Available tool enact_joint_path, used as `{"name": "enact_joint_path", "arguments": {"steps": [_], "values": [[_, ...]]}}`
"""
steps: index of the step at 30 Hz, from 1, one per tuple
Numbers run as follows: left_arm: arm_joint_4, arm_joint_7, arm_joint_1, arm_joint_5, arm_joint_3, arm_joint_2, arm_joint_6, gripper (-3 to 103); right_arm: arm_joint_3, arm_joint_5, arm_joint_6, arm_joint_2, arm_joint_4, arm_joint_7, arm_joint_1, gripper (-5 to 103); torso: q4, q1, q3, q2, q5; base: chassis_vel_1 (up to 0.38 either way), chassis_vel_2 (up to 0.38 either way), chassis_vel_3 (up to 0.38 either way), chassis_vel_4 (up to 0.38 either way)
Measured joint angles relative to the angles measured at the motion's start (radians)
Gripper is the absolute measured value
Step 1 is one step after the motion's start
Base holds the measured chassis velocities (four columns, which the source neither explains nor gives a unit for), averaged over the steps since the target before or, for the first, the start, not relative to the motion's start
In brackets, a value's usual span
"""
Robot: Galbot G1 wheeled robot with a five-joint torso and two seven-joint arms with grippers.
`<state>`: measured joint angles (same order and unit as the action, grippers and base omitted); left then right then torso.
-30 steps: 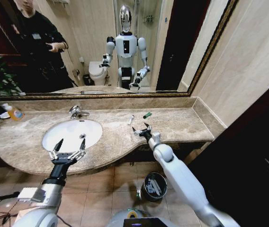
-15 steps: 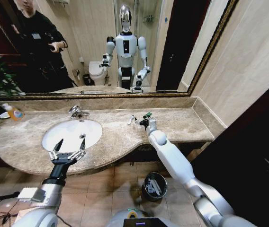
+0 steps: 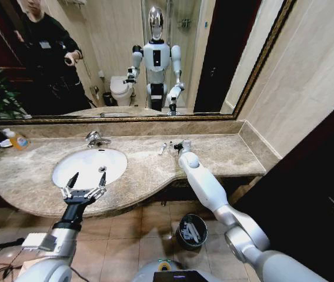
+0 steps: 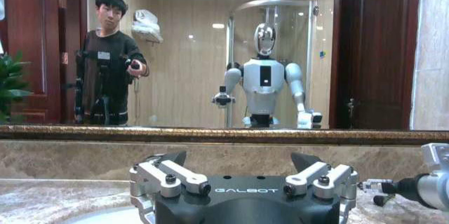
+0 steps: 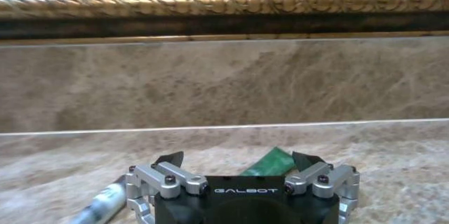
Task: Pick up the trash from the sink and place it in the trash bin.
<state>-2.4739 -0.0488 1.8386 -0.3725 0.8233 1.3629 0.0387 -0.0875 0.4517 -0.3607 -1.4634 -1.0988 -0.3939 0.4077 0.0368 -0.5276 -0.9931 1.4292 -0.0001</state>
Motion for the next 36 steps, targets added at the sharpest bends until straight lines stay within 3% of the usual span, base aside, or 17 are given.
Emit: {"name": "enact_joint_path", "arguments": {"steps": [11, 29, 33, 35, 36], "values": [[0.0, 0.0, 0.0, 0.0, 0.0, 0.0, 0.0, 100, -0.042, 0.002, 0.01, -0.041, 0.095, -0.017, -0.035, 100, 0.0001, 0.0, 0.0, 0.0, 0.0001, 0.0, 0.0, 0.0, 0.0], [0.0, 0.0, 0.0, 0.0, 0.0, 0.0, 0.0, 100, -0.076, 0.021, 0.016, -0.032, 0.098, 0.011, -0.009, 101, 0.0, 0.0, 0.0, 0.0, -0.0001, 0.0, 0.0, 0.0, 0.0], [0.0, 0.0, 0.0, 0.0, 0.0, 0.0, 0.0, 100, -0.079, 0.02, 0.018, -0.028, 0.091, 0.015, 0.0, 89, -0.0001, 0.0, 0.0, 0.0, -0.0002, 0.0, 0.0, 0.0, 0.0], [0.0, 0.0, 0.0, 0.0, 0.0, 0.0, 0.0, 100, -0.081, 0.015, 0.02, -0.025, 0.081, 0.018, 0.012, 78, -0.0002, 0.0, 0.0, 0.0, -0.0003, 0.0, 0.0, 0.0, 0.0], [0.0, 0.0, 0.0, 0.0, 0.0, 0.0, 0.0, 100, -0.081, 0.013, 0.02, -0.024, 0.078, 0.019, 0.015, 78, -0.0002, 0.0, 0.0, 0.0, -0.0003, 0.0, 0.0, 0.0, 0.0]]}}
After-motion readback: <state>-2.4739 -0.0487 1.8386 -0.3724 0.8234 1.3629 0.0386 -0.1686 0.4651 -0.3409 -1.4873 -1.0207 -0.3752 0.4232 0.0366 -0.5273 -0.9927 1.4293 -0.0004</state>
